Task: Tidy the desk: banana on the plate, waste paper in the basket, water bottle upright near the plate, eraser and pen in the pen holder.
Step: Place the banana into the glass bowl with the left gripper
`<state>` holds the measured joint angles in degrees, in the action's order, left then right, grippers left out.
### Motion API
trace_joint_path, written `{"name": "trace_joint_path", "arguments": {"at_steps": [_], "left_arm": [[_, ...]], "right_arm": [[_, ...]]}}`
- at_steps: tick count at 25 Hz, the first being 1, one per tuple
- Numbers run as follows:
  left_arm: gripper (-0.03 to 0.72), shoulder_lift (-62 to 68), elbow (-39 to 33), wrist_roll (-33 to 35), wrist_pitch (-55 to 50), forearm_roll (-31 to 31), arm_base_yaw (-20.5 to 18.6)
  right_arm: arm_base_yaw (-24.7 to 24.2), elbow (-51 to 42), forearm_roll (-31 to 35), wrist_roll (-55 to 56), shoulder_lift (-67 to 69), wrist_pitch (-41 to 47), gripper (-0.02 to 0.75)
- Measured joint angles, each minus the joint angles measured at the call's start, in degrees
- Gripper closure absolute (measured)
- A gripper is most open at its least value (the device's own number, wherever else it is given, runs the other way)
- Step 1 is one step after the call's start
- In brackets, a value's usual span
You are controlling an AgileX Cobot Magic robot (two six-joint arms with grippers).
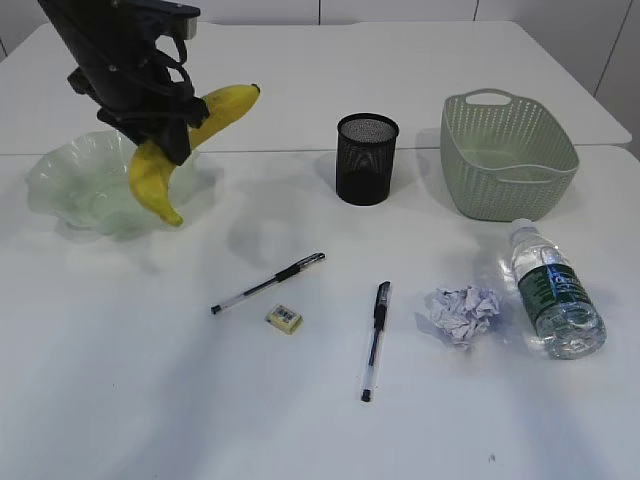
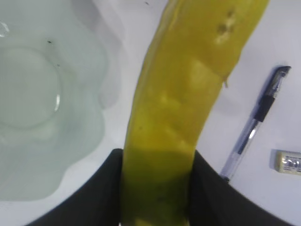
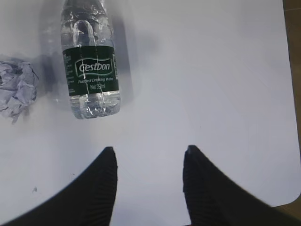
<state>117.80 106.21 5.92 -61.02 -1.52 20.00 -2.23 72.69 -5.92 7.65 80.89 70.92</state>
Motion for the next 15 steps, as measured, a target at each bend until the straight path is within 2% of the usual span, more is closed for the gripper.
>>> {"name": "trace_joint_path", "arguments": {"at_steps": [5,15], "left_arm": [[0.435,0.0,1.1,0.1,0.1,4.7,-1.7],[0.435,0.3,1.1,-2.5,4.7,3.6,-11.3]], "right_arm": [[0.0,0.0,-0.1,0.0,0.0,0.0,0.388],[0.0,0.0,-0.1,0.0,0.0,0.0,0.388]]}}
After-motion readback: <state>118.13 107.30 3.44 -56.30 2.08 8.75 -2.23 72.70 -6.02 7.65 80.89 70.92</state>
